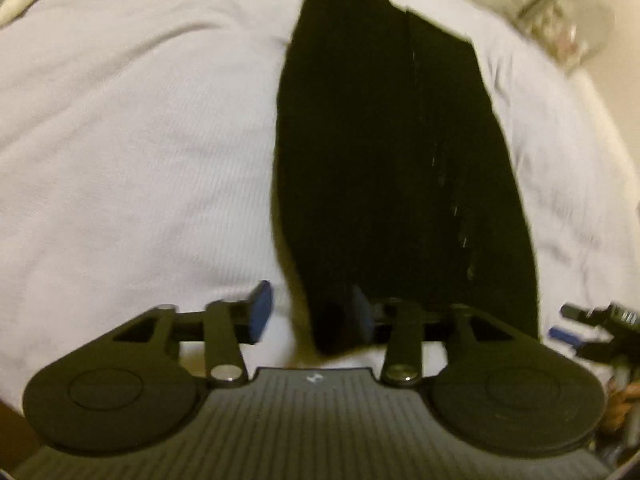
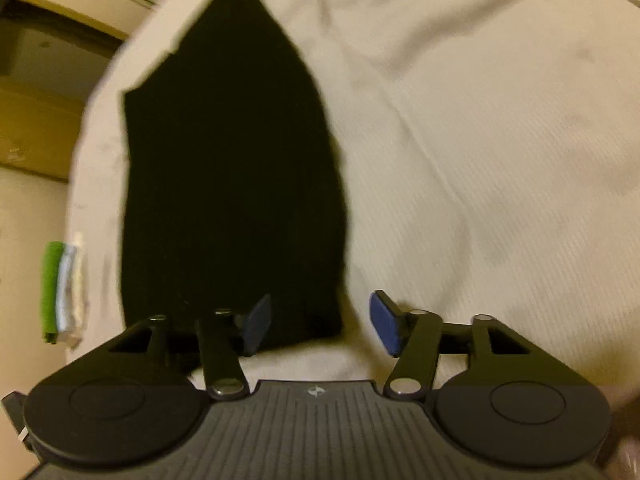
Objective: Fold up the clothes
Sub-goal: 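Lay the garment flat on the bed, pulling its edge with both grippers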
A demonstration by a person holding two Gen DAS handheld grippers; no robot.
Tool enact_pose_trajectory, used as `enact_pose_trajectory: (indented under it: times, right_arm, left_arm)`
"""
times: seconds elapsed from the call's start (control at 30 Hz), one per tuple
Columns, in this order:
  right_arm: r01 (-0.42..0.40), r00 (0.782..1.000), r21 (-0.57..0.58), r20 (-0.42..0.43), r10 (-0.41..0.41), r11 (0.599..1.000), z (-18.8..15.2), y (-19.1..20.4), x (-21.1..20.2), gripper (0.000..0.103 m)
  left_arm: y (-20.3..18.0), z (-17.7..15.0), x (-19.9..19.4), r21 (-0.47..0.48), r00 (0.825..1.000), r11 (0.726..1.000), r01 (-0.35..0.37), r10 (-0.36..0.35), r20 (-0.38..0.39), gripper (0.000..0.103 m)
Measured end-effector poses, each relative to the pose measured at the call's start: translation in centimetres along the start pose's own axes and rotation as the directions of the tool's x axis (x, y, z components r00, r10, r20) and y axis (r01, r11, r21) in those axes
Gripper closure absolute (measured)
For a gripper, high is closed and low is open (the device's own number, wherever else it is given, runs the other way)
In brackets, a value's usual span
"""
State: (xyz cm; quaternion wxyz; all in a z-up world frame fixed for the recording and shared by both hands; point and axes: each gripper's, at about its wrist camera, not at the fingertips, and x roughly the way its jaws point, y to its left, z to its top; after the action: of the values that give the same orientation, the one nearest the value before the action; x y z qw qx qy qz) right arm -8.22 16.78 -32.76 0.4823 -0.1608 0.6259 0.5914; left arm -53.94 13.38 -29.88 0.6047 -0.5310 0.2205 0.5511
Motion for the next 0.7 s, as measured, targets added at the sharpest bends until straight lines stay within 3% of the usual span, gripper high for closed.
enact_pose_trajectory:
  times: [0.07,0.2,0.27,0.33,0.43,0.5,0.57,0.63,0.7]
  right_arm:
    - [-0.039,0.999,-0.024,0.032,0.040,0.999,0.4,-0.4,-0.1,0.032]
    - [-0.156,0.987,-0.020,0.044,0.157,0.988,0.9,-3.8,3.3,0.030]
    - [-0.260,0.965,0.005,0.048,0.260,0.966,0.4,-5.0,3.5,0.031]
    - [-0.349,0.937,0.010,0.045,0.348,0.937,0.5,-5.7,4.5,0.031]
    - [-0.400,0.916,-0.013,0.029,0.400,0.916,0.9,-6.5,5.7,0.041]
    - [-0.420,0.907,-0.042,0.016,0.421,0.906,1.1,-6.8,6.2,0.058]
    - [-0.422,0.906,-0.050,0.002,0.422,0.905,1.1,-7.0,6.9,0.067]
    - [-0.448,0.894,-0.041,-0.008,0.448,0.893,1.1,-7.2,7.4,0.068]
    - [-0.447,0.894,-0.051,0.002,0.447,0.893,0.7,-7.1,7.3,0.083]
  left_arm:
    - [1.3,-0.5,1.3,-0.062,0.999,0.997,0.040,-0.038,0.035,0.053]
    - [3.9,-2.6,2.8,-0.128,0.986,0.980,0.151,-0.140,0.086,0.045]
    - [4.3,-3.1,3.8,-0.132,0.974,0.968,0.215,-0.202,0.107,0.045]
    - [4.6,-3.4,4.8,-0.114,0.956,0.955,0.275,-0.260,0.133,0.052]
    - [3.4,-3.4,6.6,-0.076,0.937,0.941,0.330,-0.317,0.150,0.071]
    - [3.6,-3.6,6.3,-0.055,0.926,0.934,0.354,-0.342,0.162,0.074]
    - [3.8,-3.7,6.9,-0.033,0.916,0.927,0.373,-0.363,0.169,0.080]
    - [3.9,-3.9,7.3,0.001,0.916,0.930,0.367,-0.361,0.175,0.091]
    - [3.6,-4.4,6.8,0.029,0.920,0.938,0.347,-0.346,0.181,0.094]
